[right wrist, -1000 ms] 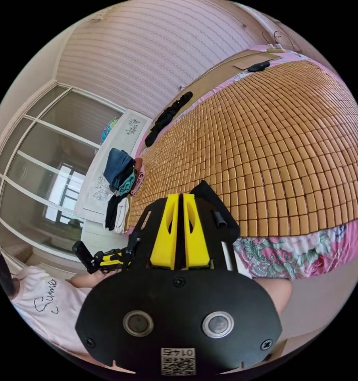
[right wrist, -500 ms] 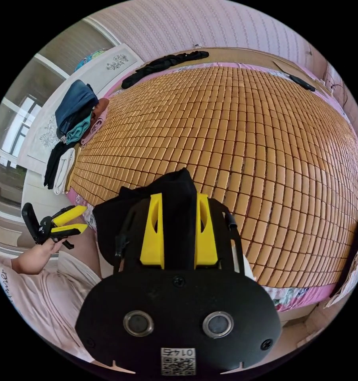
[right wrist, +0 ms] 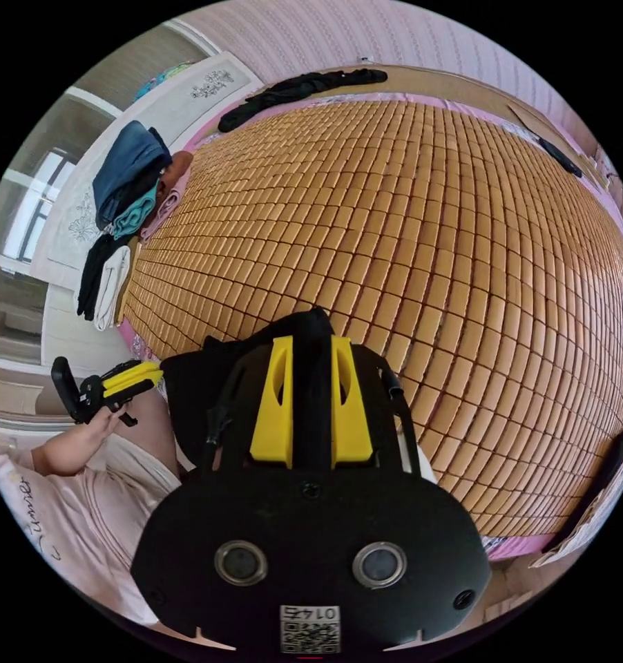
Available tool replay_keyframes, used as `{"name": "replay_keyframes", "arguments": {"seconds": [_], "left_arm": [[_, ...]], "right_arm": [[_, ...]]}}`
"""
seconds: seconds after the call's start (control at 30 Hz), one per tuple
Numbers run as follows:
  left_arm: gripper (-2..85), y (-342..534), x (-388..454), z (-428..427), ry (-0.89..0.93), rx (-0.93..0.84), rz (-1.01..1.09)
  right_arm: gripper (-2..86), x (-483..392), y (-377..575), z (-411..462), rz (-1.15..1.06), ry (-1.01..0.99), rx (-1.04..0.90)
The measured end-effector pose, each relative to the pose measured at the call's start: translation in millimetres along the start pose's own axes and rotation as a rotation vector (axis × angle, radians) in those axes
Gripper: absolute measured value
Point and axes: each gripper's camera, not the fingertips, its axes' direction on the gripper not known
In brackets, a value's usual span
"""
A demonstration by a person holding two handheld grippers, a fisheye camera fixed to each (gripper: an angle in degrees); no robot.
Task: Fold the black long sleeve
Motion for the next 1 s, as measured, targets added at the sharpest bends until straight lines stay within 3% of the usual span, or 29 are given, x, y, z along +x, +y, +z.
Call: {"name": "replay_keyframes", "arguments": {"seconds": [0.27,0.4,0.57,0.7,0.77,1.0], "left_arm": [[16.0,3,6,-5,0.077,0.042,0.047],[14.6,3,10,30,0.05,-0.054,0.053],[6.2,13,25,32,-0.028,-0.043,0.171],[2.6,22,19,12,0.063,-0.025,0.131],[2.1,33,30,-19,0.064,0.058,0.213],[1.5,62,84,-112,0.077,0.229,0.433]], "right_arm": [[11.4,-15,13,27,-0.099,0.093,-0.049],[10.3,-21,30,28,-0.139,0.119,-0.024],[5.0,-26,61,22,-0.228,0.091,-0.037],[4.3,-27,118,-13,-0.229,0.008,0.222],[3.9,-19,169,-39,-0.178,-0.073,0.401],[3.6,1,301,-79,-0.047,-0.226,0.756]]}}
